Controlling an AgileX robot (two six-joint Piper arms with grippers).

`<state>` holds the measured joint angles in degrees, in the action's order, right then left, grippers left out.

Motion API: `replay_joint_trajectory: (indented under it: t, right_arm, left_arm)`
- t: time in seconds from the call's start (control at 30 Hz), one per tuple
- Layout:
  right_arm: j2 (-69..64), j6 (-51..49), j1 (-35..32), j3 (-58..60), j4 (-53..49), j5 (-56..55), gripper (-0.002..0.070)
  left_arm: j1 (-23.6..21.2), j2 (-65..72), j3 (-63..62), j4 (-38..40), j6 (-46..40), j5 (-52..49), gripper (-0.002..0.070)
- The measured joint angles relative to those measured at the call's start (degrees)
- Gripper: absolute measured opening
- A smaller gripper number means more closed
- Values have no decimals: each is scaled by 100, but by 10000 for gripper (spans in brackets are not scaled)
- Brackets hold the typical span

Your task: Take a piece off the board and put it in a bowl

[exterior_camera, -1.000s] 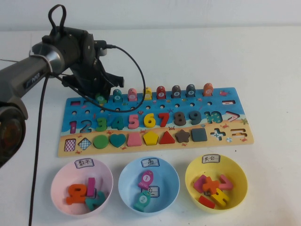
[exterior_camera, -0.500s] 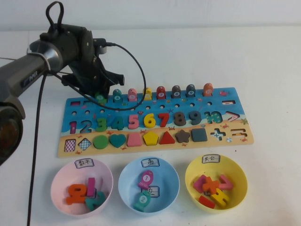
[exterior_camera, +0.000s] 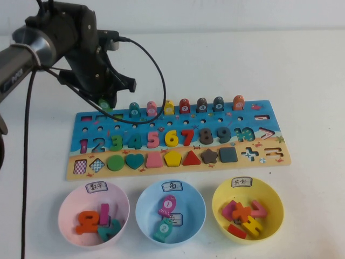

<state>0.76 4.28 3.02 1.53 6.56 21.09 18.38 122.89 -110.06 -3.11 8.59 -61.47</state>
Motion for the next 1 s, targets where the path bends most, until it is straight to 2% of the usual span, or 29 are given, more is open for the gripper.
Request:
replay_joint_trajectory:
  t: [0.17,0.4,0.77,1.0]
  right_arm:
    - [0,0,0,0,0,0,-17]
    - [0,0,0,0,0,0,-17]
    - [0,0,0,0,20,0,-17]
    - [0,0,0,0,20,0,-17]
  left_arm:
    - [24,-435,0,-67,-237,-742,181]
    - [203,-1059,307,-80,-400,-878,181]
    - [1665,-2409,2122,-33,-579,-867,181]
    - [2300,-2870,3355,19,-649,-88,181]
